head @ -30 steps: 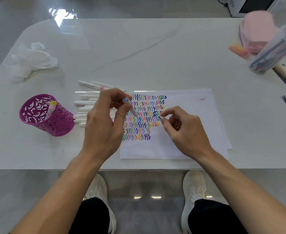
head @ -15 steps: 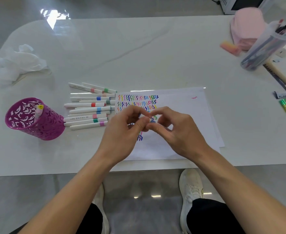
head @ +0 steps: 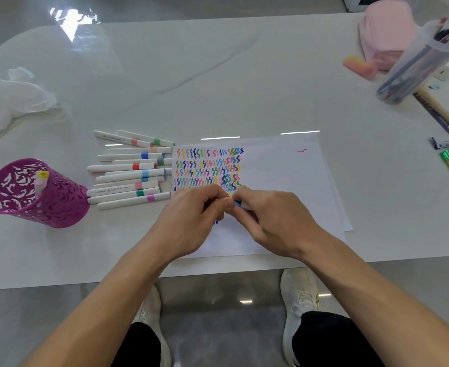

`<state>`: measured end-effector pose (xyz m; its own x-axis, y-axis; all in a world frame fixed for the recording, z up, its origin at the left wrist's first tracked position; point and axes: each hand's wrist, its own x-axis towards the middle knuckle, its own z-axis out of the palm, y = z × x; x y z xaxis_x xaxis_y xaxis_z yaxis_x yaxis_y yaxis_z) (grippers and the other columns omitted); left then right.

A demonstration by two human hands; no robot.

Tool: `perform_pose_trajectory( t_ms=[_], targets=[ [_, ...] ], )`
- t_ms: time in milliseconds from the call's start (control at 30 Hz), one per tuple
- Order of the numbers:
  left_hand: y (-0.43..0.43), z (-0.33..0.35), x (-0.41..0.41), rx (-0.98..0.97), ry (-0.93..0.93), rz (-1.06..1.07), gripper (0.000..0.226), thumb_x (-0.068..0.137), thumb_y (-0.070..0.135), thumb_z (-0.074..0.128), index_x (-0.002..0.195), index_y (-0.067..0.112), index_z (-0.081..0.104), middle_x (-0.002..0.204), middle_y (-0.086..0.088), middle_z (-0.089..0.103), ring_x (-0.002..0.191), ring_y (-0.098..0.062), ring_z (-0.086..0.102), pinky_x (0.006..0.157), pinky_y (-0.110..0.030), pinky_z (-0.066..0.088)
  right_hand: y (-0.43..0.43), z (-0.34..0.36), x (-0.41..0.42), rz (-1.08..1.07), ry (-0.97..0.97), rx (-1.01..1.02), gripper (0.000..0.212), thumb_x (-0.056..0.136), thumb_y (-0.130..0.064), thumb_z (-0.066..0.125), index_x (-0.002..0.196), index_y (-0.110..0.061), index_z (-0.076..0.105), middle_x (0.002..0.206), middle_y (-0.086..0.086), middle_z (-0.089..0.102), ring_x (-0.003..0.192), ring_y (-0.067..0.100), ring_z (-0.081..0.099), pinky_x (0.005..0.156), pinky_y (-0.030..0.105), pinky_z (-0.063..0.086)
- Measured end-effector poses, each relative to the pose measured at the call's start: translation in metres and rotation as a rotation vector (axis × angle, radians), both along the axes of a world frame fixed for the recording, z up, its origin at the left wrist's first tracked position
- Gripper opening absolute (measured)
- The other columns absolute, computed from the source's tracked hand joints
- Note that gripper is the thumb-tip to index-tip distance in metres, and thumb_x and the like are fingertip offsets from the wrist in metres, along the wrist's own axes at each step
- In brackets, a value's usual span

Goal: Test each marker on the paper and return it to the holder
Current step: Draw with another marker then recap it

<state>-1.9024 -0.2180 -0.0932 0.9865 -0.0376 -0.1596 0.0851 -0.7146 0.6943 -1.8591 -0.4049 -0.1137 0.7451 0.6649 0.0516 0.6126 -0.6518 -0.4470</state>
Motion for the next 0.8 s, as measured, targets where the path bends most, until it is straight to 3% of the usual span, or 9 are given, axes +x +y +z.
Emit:
perform_pose_trajectory(
  t_ms=[67, 233, 367, 433, 500, 600, 667, 733, 800],
  targets=[
    [0.000, 0.000, 0.001, -0.016, -0.025, 0.026, 0.024, 0.100, 0.037, 0.054, 0.087, 0.028, 0.071, 0.068, 0.012, 0.066, 0.071, -0.004, 0.061, 0.060, -0.014, 0.045, 0.000, -0.001, 0.000, -0.003, -0.020, 0.010, 0.039, 0.104, -0.052, 0.036, 0.103, -0.023, 0.062, 0.076, -0.007, 0.067, 0.062, 0.022, 0.060, 0.053, 0.036, 0.046],
    [-0.001, -0.001, 0.000, -0.077, -0.035, 0.087, 0.027, 0.098, 0.036, 0.058, 0.080, 0.024, 0.074, 0.065, 0.008, 0.067, 0.067, -0.009, 0.062, 0.060, -0.023, 0.048, 0.002, -0.003, 0.000, -0.034, -0.062, 0.038, 0.043, 0.101, -0.056, 0.033, 0.102, -0.031, 0.068, 0.059, -0.011, 0.047, 0.052, 0.018, 0.051, 0.048, 0.030, 0.036],
    [0.007, 0.003, 0.000, -0.120, -0.012, 0.141, 0.016, 0.096, 0.033, 0.063, 0.086, 0.037, 0.074, 0.066, 0.015, 0.067, 0.066, -0.002, 0.060, 0.057, -0.016, 0.047, 0.001, 0.002, 0.000, -0.122, 0.066, 0.106, 0.043, 0.099, -0.066, 0.036, 0.123, -0.050, 0.066, 0.072, -0.011, 0.073, 0.063, 0.014, 0.062, 0.058, 0.032, 0.048],
    [0.011, 0.005, 0.001, -0.143, -0.015, 0.165, 0.014, 0.095, 0.032, 0.064, 0.086, 0.036, 0.075, 0.065, 0.015, 0.068, 0.062, -0.002, 0.060, 0.061, -0.022, 0.051, 0.000, 0.005, 0.002, -0.138, 0.133, 0.123, 0.037, 0.101, -0.062, 0.043, 0.126, -0.045, 0.065, 0.073, -0.013, 0.073, 0.061, 0.010, 0.059, 0.061, 0.031, 0.046],
    [0.013, 0.005, 0.002, -0.114, -0.017, 0.201, 0.013, 0.095, 0.034, 0.064, 0.087, 0.033, 0.074, 0.069, 0.014, 0.069, 0.064, -0.003, 0.062, 0.063, -0.025, 0.053, -0.001, 0.007, 0.004, -0.154, 0.202, 0.126, 0.032, 0.102, -0.054, 0.049, 0.125, -0.035, 0.060, 0.057, -0.018, 0.057, 0.055, 0.006, 0.052, 0.058, 0.031, 0.039],
    [0.013, 0.001, 0.002, -0.059, 0.017, 0.246, 0.012, 0.095, 0.038, 0.061, 0.095, 0.029, 0.070, 0.087, 0.014, 0.068, 0.074, -0.002, 0.065, 0.060, -0.016, 0.050, -0.003, 0.006, 0.006, -0.197, 0.280, 0.181, 0.020, 0.104, -0.042, 0.051, 0.116, -0.027, 0.047, 0.049, -0.009, 0.039, 0.047, 0.012, 0.042, 0.054, 0.030, 0.030],
    [0.014, -0.001, 0.002, 0.010, 0.036, 0.245, 0.012, 0.096, 0.039, 0.058, 0.098, 0.029, 0.064, 0.095, 0.013, 0.063, 0.076, -0.003, 0.065, 0.059, -0.012, 0.047, -0.003, 0.006, 0.006, -0.217, 0.336, 0.205, 0.017, 0.105, -0.036, 0.051, 0.110, -0.026, 0.039, 0.052, -0.005, 0.040, 0.048, 0.016, 0.039, 0.053, 0.035, 0.032],
    [0.016, -0.004, 0.001, 0.109, 0.022, 0.207, 0.013, 0.097, 0.039, 0.057, 0.101, 0.028, 0.063, 0.100, 0.012, 0.060, 0.083, -0.009, 0.064, 0.063, -0.018, 0.051, -0.002, 0.007, 0.006, -0.222, 0.387, 0.222, 0.018, 0.105, -0.032, 0.049, 0.107, -0.026, 0.032, 0.062, -0.001, 0.053, 0.054, 0.019, 0.050, 0.057, 0.041, 0.042],
    [0.018, -0.007, 0.000, 0.168, 0.006, 0.176, 0.014, 0.098, 0.039, 0.057, 0.105, 0.029, 0.064, 0.102, 0.011, 0.063, 0.090, -0.013, 0.062, 0.071, -0.027, 0.054, -0.003, 0.009, 0.006, -0.215, 0.443, 0.246, 0.016, 0.107, -0.024, 0.046, 0.107, -0.026, 0.031, 0.083, 0.003, 0.066, 0.064, 0.007, 0.060, 0.059, 0.035, 0.044]
  ],
)
